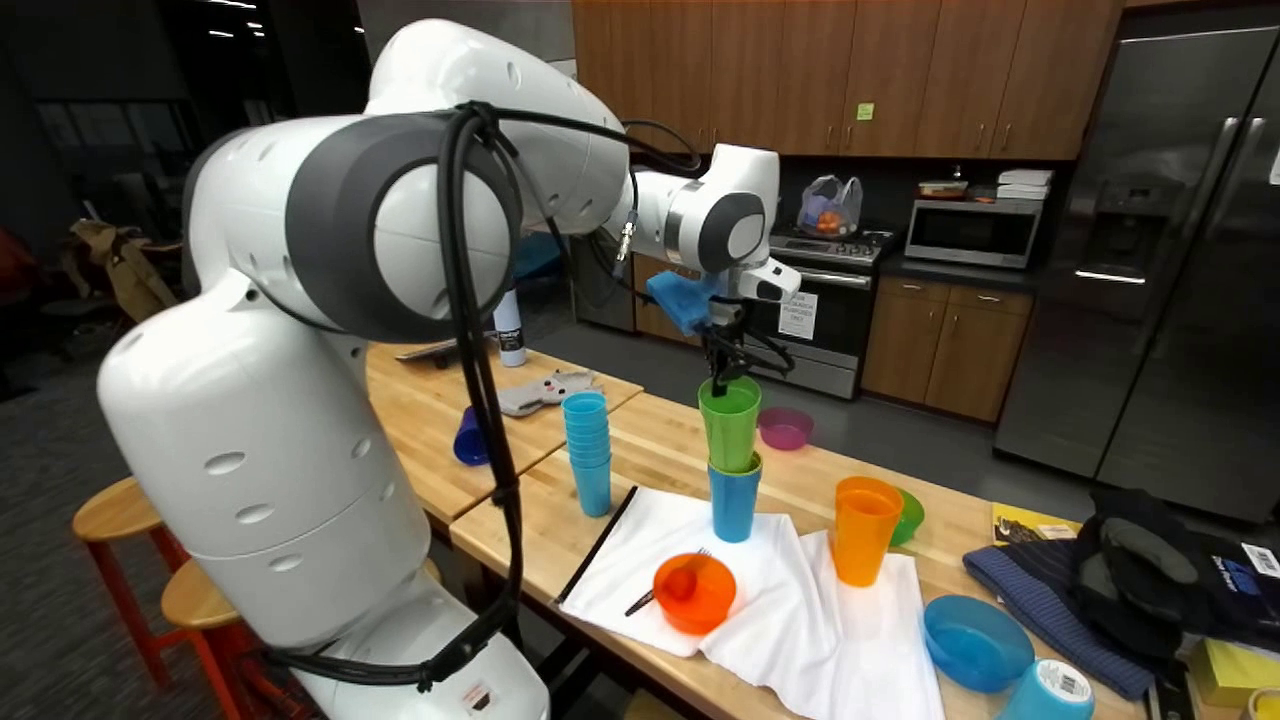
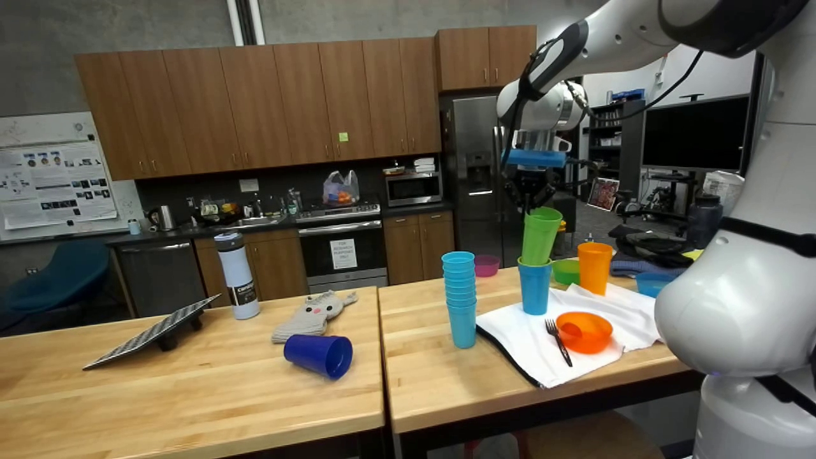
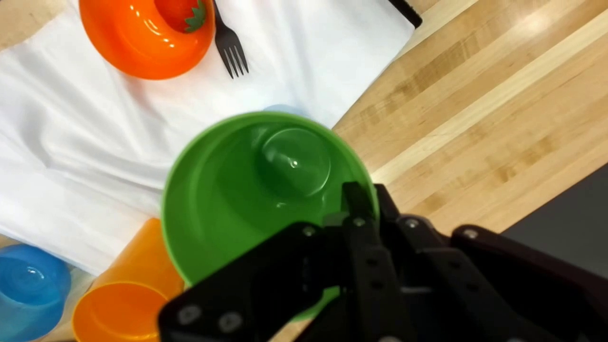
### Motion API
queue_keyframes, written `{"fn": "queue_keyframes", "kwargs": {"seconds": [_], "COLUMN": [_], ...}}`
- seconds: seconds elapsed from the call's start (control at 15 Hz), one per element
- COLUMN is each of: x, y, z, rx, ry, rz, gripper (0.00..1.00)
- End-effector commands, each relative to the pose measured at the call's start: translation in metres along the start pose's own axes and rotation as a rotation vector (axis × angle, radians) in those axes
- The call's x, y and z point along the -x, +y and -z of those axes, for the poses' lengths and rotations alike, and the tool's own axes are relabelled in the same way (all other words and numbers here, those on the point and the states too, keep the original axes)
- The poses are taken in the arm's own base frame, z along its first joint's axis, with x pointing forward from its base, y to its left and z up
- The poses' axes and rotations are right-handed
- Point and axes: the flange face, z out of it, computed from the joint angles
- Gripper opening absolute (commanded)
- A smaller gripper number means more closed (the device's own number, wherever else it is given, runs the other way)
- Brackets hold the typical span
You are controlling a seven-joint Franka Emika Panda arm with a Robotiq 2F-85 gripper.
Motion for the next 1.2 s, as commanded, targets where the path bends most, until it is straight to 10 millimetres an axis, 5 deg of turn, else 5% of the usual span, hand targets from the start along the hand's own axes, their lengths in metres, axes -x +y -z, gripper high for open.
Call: {"fn": "queue_keyframes", "kwargs": {"seconds": [0.0,0.13,0.2,0.4,0.47,0.67,1.13], "x": [-0.0021,-0.0018,-0.0023,-0.002,-0.0015,-0.0018,-0.0019], "y": [-0.0092,-0.009,-0.0081,-0.0062,-0.005,-0.0052,-0.0053], "z": [0.0012,0.0006,0.0012,0.0043,-0.0024,-0.0016,-0.0012], "rx": [-0.001,0.007,0.011,0.017,0.01,0.009,0.009], "ry": [-0.005,0.002,0.001,0.011,0.001,0.002,0.003], "rz": [-0.008,-0.007,-0.009,-0.014,-0.001,-0.002,-0.002], "gripper": [0.02,0.02,0.32,0.43,0.23,0.42,0.43]}}
